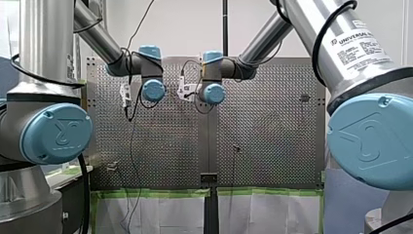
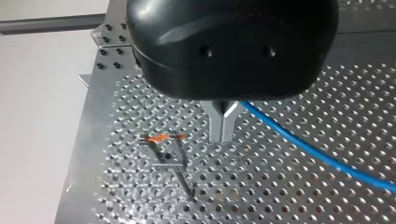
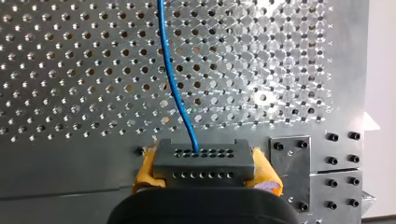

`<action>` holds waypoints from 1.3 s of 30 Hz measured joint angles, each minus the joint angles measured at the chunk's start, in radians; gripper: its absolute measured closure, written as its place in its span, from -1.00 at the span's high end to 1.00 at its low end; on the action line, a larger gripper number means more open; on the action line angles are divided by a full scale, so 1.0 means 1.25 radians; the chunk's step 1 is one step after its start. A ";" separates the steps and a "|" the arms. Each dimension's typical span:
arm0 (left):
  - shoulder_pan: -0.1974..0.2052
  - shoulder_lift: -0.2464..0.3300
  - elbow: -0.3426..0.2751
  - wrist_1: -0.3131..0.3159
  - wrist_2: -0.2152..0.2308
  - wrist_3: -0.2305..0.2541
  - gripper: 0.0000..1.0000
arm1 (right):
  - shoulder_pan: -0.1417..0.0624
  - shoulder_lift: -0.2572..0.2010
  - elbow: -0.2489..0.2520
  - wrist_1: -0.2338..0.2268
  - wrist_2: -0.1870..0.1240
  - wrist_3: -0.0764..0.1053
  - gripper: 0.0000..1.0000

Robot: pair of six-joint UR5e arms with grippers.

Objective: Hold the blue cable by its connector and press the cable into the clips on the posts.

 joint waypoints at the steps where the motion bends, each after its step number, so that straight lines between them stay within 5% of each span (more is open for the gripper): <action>1: 0.000 0.000 0.009 -0.009 0.004 -0.002 -1.00 | 0.000 0.001 -0.003 0.002 -0.002 0.004 -1.00; 12: 0.010 0.000 0.047 -0.052 0.007 -0.007 -1.00 | -0.005 0.028 -0.036 0.013 -0.008 0.042 -1.00; 22: 0.025 0.000 0.048 -0.053 0.039 -0.018 -1.00 | -0.021 0.031 -0.067 0.027 -0.014 0.060 -1.00; 30: 0.036 0.000 0.066 -0.073 0.065 -0.038 -1.00 | -0.030 0.032 -0.077 0.030 -0.029 0.065 -1.00; 39: 0.049 0.000 0.113 -0.117 0.074 -0.061 -1.00 | -0.020 0.044 -0.120 0.064 -0.046 0.063 -1.00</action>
